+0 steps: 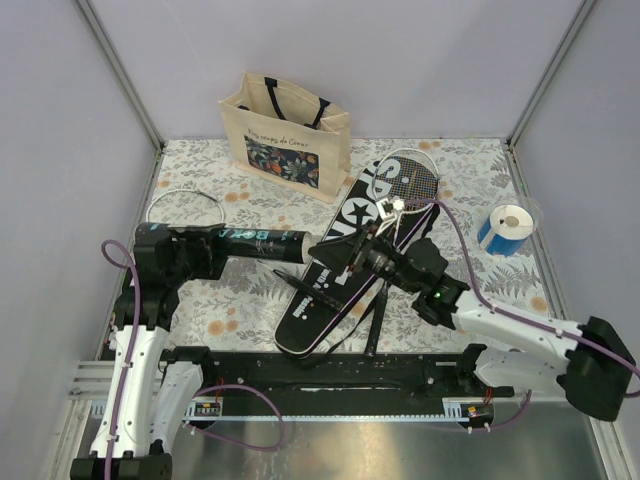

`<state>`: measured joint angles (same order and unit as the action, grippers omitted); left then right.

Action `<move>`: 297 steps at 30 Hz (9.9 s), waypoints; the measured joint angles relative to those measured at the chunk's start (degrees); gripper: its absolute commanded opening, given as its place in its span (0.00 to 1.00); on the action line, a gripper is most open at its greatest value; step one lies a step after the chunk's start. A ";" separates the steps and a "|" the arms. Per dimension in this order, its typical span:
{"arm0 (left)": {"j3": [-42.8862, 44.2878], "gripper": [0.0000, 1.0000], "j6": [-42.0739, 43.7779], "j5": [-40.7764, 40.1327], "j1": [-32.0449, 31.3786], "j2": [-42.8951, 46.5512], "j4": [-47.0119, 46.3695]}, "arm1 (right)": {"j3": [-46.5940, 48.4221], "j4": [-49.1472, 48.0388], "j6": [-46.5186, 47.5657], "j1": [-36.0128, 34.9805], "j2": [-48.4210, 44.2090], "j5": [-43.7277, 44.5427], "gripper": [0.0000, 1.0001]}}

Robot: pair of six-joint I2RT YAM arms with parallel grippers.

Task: Pack up the badminton gear

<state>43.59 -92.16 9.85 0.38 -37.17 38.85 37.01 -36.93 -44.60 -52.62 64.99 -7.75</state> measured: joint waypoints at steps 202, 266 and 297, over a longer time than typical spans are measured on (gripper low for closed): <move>-9.42 0.08 -5.42 7.19 0.26 -5.53 -2.10 | -3.69 -19.17 1.62 -10.27 12.35 13.29 0.48; -3.41 0.40 2.27 27.10 -2.16 -3.23 2.58 | 10.56 -10.38 82.01 -10.62 17.33 -29.44 0.53; 6.75 0.97 13.90 18.45 -2.19 1.46 -0.28 | 7.58 -3.26 58.90 1.03 2.12 -7.74 0.32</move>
<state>50.35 -78.26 28.29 -1.80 -35.70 38.57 44.60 -40.18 14.31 -51.59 67.11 -15.49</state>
